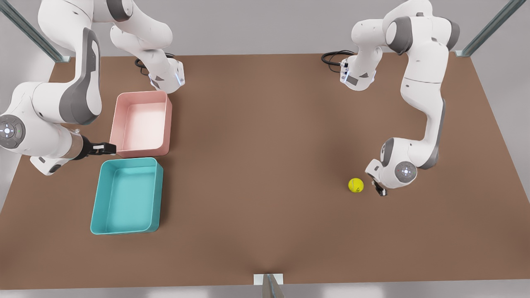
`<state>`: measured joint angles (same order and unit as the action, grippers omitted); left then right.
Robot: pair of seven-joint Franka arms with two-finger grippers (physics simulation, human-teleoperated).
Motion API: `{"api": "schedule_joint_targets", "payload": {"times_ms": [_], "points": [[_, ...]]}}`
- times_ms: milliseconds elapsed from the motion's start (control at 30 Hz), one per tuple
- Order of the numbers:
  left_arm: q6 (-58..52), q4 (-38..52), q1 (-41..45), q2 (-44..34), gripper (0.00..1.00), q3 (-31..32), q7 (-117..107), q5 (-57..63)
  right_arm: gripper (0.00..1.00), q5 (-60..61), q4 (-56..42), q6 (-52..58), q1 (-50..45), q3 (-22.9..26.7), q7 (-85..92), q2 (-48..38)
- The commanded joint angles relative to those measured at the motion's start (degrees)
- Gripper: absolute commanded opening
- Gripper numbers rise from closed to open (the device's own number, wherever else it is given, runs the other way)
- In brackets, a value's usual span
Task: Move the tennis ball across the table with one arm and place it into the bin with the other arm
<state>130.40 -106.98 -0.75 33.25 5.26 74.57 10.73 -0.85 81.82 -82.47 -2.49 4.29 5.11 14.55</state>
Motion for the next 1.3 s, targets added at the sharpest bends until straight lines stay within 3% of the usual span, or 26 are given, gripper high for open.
{"api": "schedule_joint_targets", "payload": {"times_ms": [0, 767, 900, 933, 1033, 1133, 1267], "points": [[6.8, -1.4, 0.1, 0.0, 0.21, 0.0, 26.4, 1.0, 1.0, 0.0, -0.1, -0.2, 0.0, 0.0, -0.6, 0.2], [5.7, -1.3, 0.9, 1.4, 0.21, 0.0, 9.9, 1.8, 1.0, 0.1, 0.0, -0.2, 0.0, 0.0, -0.5, 0.6], [5.7, -0.5, 7.3, 1.4, 0.21, 0.0, -3.8, 1.6, 1.0, 0.1, 0.0, -0.2, 0.2, 0.0, -0.5, 0.6], [5.7, 0.6, 11.6, 1.0, 0.21, 0.0, -12.3, -4.6, 1.0, 0.1, 0.0, -0.2, 0.2, 0.0, -0.4, 0.6], [-8.2, 7.0, 15.7, -1.3, 0.21, 0.9, -37.9, -23.7, 1.0, 0.1, 0.0, -0.2, 0.2, 0.0, -0.5, 0.6], [-8.8, 7.1, 14.8, -1.3, 0.21, 0.8, -37.4, -17.6, 1.0, 0.6, -0.5, -0.3, 0.2, 0.0, -0.4, 1.6], [-28.3, 18.6, 14.9, -5.5, 0.21, -3.6, -40.4, -11.6, 1.0, 6.2, -4.2, -5.4, -7.8, -0.5, -3.9, 7.1]]}}
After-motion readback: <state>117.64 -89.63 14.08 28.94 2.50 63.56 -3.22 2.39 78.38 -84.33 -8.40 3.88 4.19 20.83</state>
